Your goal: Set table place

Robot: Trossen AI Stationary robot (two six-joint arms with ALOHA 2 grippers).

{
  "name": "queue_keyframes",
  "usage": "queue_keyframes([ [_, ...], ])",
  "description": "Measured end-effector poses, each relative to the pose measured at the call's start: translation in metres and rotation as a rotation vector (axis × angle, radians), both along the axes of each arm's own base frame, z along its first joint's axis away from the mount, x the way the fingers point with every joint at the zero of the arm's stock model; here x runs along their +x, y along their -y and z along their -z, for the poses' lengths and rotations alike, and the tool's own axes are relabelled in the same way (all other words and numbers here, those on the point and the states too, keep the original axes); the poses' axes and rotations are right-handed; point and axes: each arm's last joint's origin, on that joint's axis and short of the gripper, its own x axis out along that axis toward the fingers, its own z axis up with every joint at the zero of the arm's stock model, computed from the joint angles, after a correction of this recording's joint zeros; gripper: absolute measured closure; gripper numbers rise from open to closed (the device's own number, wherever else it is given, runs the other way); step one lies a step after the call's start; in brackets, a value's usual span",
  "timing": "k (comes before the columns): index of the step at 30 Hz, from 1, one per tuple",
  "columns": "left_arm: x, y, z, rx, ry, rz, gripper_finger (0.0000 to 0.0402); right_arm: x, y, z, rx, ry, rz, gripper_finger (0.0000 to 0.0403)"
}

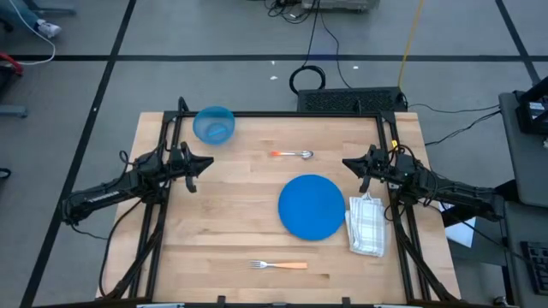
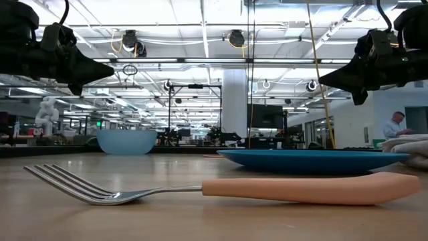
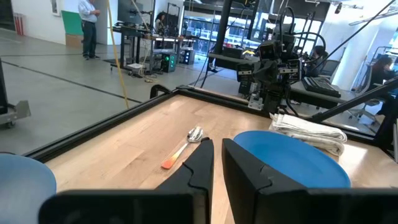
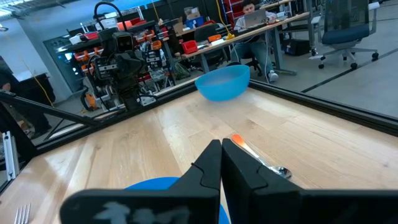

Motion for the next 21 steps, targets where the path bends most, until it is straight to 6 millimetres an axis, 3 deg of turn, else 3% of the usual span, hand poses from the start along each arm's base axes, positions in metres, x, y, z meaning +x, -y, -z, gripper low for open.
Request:
queue_keyframes([
  [13,0.0,0.0,-0.001,0.002,0.005,0.0,0.0364,0.0,0.0,-0.006,-0.022,0.055,0.0,0.0403],
  [21,-0.001,0.0,-0.014,0.0,0.157,-0.023,0.0364,0.0,0.0,-0.011,-0.01,0.116,0.0,0.0403],
])
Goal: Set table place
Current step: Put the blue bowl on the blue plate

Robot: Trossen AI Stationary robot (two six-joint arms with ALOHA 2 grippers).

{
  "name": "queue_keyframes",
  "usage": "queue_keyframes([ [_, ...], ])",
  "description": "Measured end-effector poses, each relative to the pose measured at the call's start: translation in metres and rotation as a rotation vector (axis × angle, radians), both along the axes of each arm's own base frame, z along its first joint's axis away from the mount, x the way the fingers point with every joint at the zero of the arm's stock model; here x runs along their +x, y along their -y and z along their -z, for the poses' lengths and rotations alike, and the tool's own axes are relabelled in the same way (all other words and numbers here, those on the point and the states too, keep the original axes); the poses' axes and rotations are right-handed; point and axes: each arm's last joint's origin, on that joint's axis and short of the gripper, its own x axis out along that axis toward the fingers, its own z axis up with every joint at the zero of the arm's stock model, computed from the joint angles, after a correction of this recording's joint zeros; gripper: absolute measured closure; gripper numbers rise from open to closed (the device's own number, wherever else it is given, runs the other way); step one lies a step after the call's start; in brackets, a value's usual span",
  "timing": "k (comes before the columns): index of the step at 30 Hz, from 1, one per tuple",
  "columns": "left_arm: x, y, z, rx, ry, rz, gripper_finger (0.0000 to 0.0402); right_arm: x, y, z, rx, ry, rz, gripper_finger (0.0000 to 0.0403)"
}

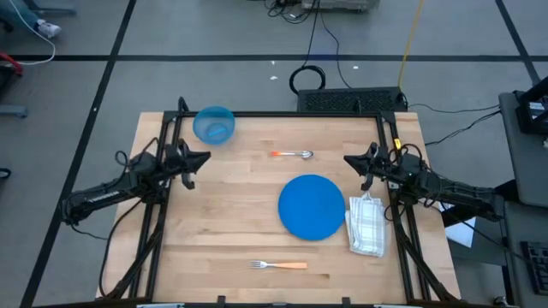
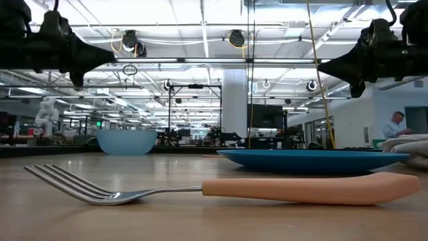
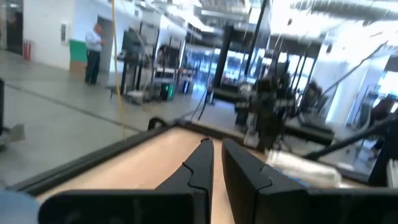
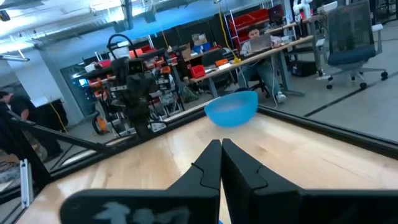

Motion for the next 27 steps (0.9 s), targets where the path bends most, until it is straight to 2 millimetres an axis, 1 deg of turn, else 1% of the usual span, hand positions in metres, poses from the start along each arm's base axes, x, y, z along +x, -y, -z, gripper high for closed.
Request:
queue_keyframes([
  [3,0.0,0.0,-0.002,0.005,0.024,0.001,0.0364,0.0,0.0,0.0,0.001,0.0,0.002,0.0403],
  [7,-0.002,0.001,-0.009,0.015,0.096,0.004,0.0364,0.0,0.0,0.0,0.001,0.0,0.002,0.0403],
  [11,-0.002,0.0,-0.012,0.056,0.091,-0.011,0.0364,0.0,0.0,0.001,0.0,-0.009,0.003,0.0403],
  [14,-0.001,-0.004,-0.016,0.049,0.035,-0.084,0.0364,0.0,0.0,0.002,-0.015,-0.028,0.004,0.0403],
  [17,-0.001,-0.01,-0.026,-0.004,-0.007,-0.226,0.0364,0.001,0.0,0.003,-0.023,-0.036,0.005,0.0403],
  [20,0.001,-0.016,-0.036,-0.036,-0.1,-0.34,0.0364,0.001,0.0,0.003,-0.03,-0.046,0.005,0.0403],
  [23,0.007,-0.023,-0.047,-0.06,-0.23,-0.372,0.0364,0.002,0.001,0.004,-0.044,-0.061,0.006,0.0403],
  [27,0.021,-0.034,-0.063,-0.126,-0.366,-0.394,0.0364,0.002,0.001,0.005,-0.067,-0.077,0.007,0.0403],
])
